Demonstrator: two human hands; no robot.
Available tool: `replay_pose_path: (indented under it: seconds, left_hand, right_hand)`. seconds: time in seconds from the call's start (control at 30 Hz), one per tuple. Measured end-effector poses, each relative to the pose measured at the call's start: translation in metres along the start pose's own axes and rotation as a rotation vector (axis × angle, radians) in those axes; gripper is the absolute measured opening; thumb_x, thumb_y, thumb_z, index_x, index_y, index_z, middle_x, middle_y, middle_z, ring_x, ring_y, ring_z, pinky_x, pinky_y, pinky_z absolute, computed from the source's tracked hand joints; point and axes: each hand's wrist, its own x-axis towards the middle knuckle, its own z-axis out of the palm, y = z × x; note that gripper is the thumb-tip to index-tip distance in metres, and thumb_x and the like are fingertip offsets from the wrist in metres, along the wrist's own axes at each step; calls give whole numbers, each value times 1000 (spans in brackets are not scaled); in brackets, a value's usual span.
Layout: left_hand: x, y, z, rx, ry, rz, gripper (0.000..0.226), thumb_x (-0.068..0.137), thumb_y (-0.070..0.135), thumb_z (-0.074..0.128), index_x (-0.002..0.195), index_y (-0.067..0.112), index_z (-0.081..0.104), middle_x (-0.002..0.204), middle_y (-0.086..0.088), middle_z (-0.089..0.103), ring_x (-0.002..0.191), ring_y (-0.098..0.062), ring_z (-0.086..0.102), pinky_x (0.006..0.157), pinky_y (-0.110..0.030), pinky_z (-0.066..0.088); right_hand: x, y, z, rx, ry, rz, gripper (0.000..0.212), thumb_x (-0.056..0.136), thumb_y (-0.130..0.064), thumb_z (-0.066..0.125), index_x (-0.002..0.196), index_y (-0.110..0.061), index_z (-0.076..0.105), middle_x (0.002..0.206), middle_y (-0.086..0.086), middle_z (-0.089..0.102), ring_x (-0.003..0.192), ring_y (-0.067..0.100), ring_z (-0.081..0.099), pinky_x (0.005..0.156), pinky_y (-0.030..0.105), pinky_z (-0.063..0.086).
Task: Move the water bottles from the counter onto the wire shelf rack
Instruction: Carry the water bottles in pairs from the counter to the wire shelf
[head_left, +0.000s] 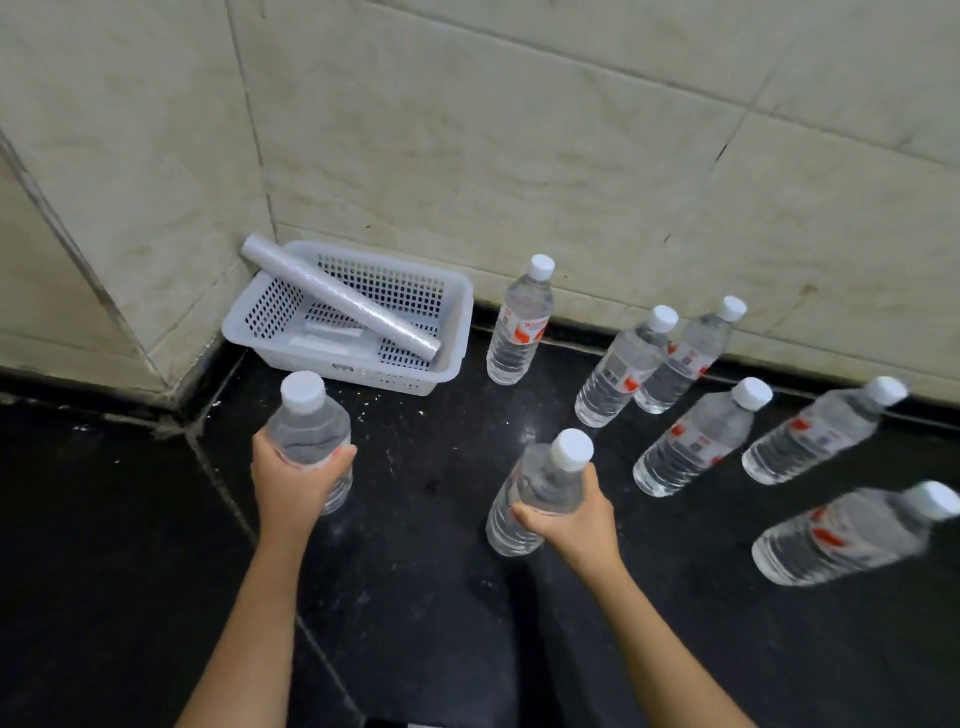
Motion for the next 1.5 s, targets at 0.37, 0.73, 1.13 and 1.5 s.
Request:
replay_pose_path:
  seconds: [0.37,0.73,1.13,1.5]
  left_hand:
    - [-102,6,23,-26,-19,-22,76,62,4,81,124,11,39,121,-11,54,104,-25,54,91,-40,44]
    - [-307,18,135,-116,-360,-17,57,63,2,79,109,19,51,103,-7,61,87,-23,59,78,-33,44]
    - [-455,56,277,-34,-981,155,62,57,7,84,110,21,55,99,1,67,86,-15,64,74,-30,48]
    - [-555,60,432,-39,-1225,119,55,51,19,81,98,32,56,97,4,67,84,-12,64,72,-29,48]
  right_hand:
    - [-71,50,-78,125,-33,50,60,40,-35,77,94,-38,50,88,-18,64,79,-15,59,59,4,44]
    - [-164,149,-245,134,277,132,69,34,-50,71,99,-39,49,88,-21,61,87,8,61,75,25,46]
    - [-268,238,-377,319,791,341,61,37,-42,75,93,-32,54,89,-14,66,86,13,64,77,33,50]
    - [-265,305,-499,297,977,457,72,35,-43,73,103,-28,56,94,-12,67,88,10,65,78,35,54]
